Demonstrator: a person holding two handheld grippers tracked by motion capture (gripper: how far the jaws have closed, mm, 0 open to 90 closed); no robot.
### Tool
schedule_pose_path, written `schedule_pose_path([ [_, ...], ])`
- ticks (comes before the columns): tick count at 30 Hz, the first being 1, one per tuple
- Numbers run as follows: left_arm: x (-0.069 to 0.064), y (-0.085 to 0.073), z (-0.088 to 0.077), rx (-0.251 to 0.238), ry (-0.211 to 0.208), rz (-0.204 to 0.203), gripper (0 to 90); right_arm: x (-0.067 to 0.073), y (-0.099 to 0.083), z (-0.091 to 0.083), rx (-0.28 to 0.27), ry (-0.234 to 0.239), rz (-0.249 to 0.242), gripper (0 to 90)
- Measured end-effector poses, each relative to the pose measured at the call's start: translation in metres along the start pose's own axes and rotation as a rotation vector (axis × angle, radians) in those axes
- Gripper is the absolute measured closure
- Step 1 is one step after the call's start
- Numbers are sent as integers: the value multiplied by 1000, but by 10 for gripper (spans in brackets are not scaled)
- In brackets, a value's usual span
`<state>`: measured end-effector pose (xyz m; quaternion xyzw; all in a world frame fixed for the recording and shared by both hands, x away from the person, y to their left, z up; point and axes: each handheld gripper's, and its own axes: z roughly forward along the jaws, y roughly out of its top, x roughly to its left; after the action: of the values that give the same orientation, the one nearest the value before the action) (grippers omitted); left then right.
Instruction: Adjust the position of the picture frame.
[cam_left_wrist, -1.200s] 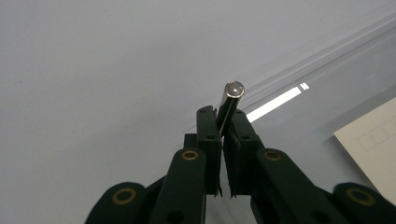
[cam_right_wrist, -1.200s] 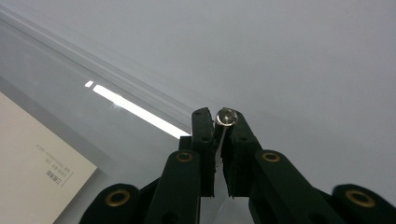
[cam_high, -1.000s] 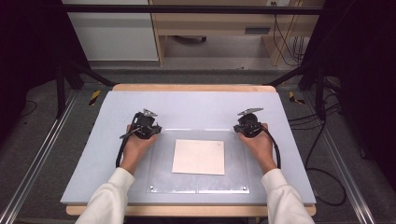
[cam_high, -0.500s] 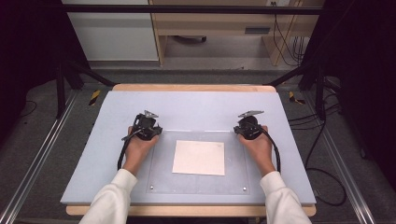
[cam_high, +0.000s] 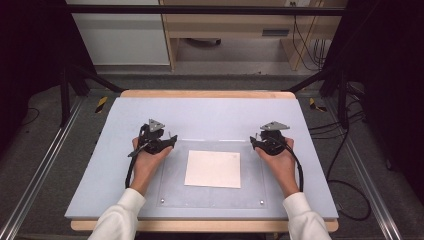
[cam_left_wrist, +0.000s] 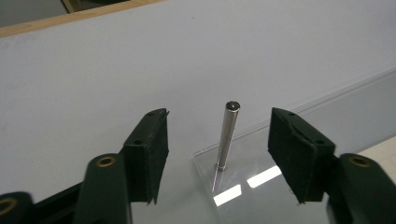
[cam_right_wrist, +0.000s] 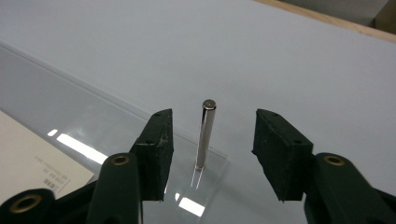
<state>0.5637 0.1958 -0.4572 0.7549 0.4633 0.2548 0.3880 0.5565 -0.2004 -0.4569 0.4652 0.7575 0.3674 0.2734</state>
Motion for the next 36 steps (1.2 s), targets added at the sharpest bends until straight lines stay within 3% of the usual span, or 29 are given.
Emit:
schedule_pose_path([
  [3, -2, -3, 0, -12, 18, 10, 253, 2, -3, -3, -2, 5, -13, 486],
  [7, -3, -4, -1, -27, 12, -2, 143, 4, -2, -2, -13, 7, -6, 523],
  [11, -4, -4, -1, -34, -1, 18, 112, 6, -1, 1, -27, 14, 9, 616],
  [15, -7, -4, -2, -55, -2, 7, 191, 8, 0, 3, -35, 11, 11, 684],
  [20, -10, -3, -1, -68, 45, 27, 373, 10, 2, 3, -47, -7, 22, 748],
  [22, -10, -4, 1, -61, 44, 25, 415, 9, 1, 3, -48, -3, 36, 766],
  [23, -11, -4, 1, -56, 39, 23, 482, 8, 1, 3, -46, -2, 38, 774],
  [32, -13, -3, 7, -67, 67, 7, 604, 6, 1, 3, -46, -8, 58, 837],
  [36, -13, -2, 5, -68, 73, 3, 724, 5, 1, 3, -46, -6, 68, 848],
])
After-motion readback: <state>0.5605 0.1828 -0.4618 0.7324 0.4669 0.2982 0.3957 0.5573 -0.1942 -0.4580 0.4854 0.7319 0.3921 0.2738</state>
